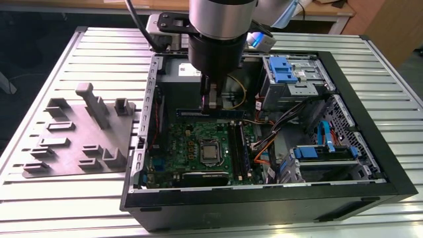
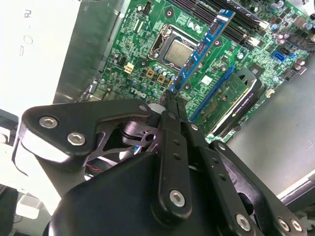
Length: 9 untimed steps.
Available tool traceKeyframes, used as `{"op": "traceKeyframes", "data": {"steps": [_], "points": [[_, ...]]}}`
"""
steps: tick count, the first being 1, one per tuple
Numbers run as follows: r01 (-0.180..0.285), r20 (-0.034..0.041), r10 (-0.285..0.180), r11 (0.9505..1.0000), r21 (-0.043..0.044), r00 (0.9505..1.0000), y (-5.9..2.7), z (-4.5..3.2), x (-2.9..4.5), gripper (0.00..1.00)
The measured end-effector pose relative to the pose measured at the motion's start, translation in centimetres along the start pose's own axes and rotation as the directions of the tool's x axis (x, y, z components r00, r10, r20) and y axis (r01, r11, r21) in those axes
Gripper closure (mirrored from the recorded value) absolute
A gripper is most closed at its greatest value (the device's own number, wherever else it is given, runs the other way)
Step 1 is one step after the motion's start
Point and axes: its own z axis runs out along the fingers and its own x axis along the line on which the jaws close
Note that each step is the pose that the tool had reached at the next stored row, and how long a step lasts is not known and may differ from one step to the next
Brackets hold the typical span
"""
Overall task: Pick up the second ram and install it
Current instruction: 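Insert the second ram into the second slot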
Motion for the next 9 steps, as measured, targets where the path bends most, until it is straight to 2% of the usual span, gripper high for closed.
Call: {"op": "traceKeyframes", "data": {"steps": [4, 9], "points": [[-0.019, 0.001, 0.019, 0.9998, 0.0007, 0.9998, -0.02, 0.0, 0.0, 0.88], [-0.078, 0.0041, 0.078, 0.997, 0.0025, 0.997, -0.03, 0.01, 0.0, 0.88]]}}
